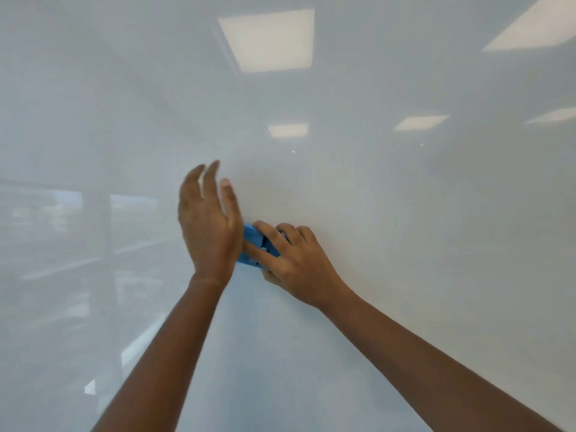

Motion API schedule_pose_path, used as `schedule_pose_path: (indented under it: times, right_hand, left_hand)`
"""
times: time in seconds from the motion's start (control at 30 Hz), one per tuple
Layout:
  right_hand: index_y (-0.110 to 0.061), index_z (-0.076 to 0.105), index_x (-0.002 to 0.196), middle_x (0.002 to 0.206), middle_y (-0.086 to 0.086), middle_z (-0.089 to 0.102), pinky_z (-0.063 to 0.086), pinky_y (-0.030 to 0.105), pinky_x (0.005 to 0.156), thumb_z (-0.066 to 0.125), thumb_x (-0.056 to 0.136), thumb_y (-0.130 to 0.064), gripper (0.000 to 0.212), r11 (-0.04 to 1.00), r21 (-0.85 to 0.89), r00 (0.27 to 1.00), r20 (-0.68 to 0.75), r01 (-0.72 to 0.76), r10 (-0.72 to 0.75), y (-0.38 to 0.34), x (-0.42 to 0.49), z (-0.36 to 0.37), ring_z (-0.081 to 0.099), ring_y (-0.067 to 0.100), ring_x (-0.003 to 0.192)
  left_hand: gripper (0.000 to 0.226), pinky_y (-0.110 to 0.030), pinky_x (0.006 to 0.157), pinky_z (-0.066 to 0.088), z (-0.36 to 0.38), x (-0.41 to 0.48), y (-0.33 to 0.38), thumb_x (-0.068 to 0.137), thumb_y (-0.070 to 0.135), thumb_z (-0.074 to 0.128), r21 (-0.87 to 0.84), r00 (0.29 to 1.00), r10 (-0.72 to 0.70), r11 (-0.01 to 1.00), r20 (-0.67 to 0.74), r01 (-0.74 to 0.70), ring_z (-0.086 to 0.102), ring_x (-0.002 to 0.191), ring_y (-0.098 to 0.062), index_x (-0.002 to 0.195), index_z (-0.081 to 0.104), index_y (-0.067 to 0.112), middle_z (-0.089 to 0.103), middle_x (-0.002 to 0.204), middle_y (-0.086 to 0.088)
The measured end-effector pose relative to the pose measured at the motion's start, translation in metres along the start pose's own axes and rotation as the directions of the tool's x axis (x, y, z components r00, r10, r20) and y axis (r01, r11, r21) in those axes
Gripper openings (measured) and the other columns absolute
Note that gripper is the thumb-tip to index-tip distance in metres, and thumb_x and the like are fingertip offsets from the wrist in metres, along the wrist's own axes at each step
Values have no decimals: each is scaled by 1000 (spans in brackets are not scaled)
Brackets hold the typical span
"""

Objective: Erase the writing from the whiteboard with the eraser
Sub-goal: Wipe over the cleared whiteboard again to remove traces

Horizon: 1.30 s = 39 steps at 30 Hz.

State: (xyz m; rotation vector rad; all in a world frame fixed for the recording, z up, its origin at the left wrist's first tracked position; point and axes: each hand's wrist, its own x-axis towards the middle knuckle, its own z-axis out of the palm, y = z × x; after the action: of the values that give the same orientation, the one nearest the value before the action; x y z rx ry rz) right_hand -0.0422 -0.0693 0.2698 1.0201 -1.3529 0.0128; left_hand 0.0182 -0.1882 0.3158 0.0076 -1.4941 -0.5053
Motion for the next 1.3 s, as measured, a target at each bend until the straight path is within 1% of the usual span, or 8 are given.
schedule_pose_path:
  times: [0.1,0.27,0.4,0.53,0.73,0.97,1.03,1.3]
  right_hand:
    - [-26,60,121,114,10,67,49,30,61,61,76,-10,48,1000,-4,1000,-7,-21,21,-16,-13,7,63,25,77]
    - [-31,58,124,112,3,68,43,26,59,39,89,-11,44,936,24,929,122,350,-351,-15,-44,6,62,17,76]
    - [-29,65,115,109,10,70,47,24,58,47,79,-9,45,939,17,938,58,342,-343,29,-18,-12,65,22,72]
    - [-21,59,122,116,18,65,51,31,61,53,77,-20,46,965,-135,972,92,226,-215,87,22,-39,65,30,76]
    - [-18,47,135,127,19,55,46,42,64,57,82,-23,54,973,-174,985,61,-151,164,95,69,-39,56,37,85]
    - [-26,19,146,145,14,35,39,41,75,35,93,-28,55,965,-256,972,209,-53,109,93,89,-30,47,34,104]
    - [-30,15,146,149,11,28,36,41,80,36,92,-30,58,951,-281,964,193,-127,186,108,96,-36,44,32,110]
    - [-28,19,146,148,14,28,35,48,92,42,92,-34,59,681,-307,741,-156,-665,653,226,53,-104,39,39,117]
  left_hand:
    - [44,-36,111,20,-5,3,-25,99,27,27,39,996,-80,996,40,78,26,137,-26,137,39,8,36,145,-15]
    - [42,-42,113,21,-5,-6,-53,100,18,31,156,985,-15,988,174,-13,21,139,-26,141,34,11,25,151,-10]
    - [40,-32,109,22,-3,-9,-59,101,21,26,82,991,-51,996,124,41,23,139,-18,139,39,16,29,151,-2]
    - [42,-25,107,19,2,-12,-61,101,23,21,15,994,-68,998,83,67,21,139,-15,139,39,16,29,151,0]
    - [52,-37,114,12,26,-25,-41,94,27,19,6,987,-160,987,-24,160,16,141,-26,141,31,7,23,151,-12]
    - [55,-42,114,3,50,-37,-37,94,26,23,92,978,-203,974,-49,207,8,142,-29,145,17,6,13,154,-14]
    - [55,-43,114,5,52,-37,-40,94,26,24,124,980,-186,973,-67,193,10,141,-31,144,18,5,15,153,-16]
    - [58,-44,114,5,56,-38,-45,93,31,19,141,986,-142,978,-85,153,10,141,-31,144,18,5,15,153,-16]
